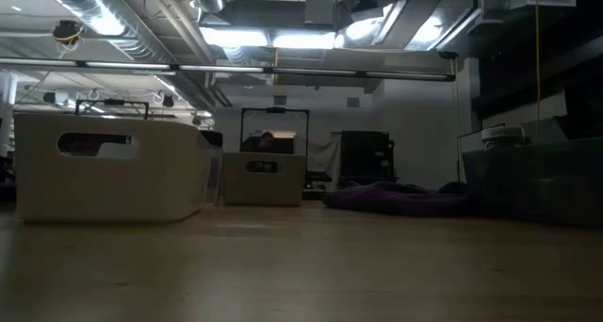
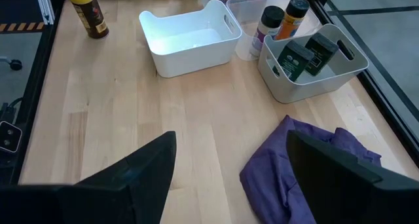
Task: Sort spices by type
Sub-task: Put the yellow seasoning bottle into the white bin
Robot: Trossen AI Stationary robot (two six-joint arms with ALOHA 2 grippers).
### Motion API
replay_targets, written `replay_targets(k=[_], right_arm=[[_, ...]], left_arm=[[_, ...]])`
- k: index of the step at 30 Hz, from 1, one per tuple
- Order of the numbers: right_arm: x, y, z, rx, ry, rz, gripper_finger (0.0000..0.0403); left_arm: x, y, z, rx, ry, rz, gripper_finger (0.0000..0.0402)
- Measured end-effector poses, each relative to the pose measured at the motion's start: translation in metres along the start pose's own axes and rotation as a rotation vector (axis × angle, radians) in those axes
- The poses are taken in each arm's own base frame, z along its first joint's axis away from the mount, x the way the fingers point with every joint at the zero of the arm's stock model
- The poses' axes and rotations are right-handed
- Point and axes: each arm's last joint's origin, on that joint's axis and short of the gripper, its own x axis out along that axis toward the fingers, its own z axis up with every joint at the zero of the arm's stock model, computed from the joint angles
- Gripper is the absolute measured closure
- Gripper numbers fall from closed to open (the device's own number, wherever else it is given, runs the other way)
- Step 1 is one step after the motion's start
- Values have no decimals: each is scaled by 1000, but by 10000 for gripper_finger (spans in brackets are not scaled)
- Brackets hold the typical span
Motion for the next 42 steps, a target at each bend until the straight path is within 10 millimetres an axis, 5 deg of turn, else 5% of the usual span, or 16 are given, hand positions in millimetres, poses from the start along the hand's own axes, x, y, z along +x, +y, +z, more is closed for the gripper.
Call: replay_targets(k=[6,10,14,23,30,42], right_arm=[[-2,-2,-3,-16,20,-7,116],[-23,-13,-13,-39,10,-63,116],[-32,-23,-37,-5,-39,-95,116],[3,-39,-102,146,-248,54,116],[26,-57,-123,146,-350,229,116],[3,-91,-151,156,-373,180,116]], left_arm=[[0,0,0,14,-2,0,162],[0,0,0,15,-14,-2,162],[0,0,1,39,-39,-7,162],[0,0,3,89,-111,-14,162],[0,0,4,117,-139,-15,162],[0,0,5,118,-162,-16,162]])
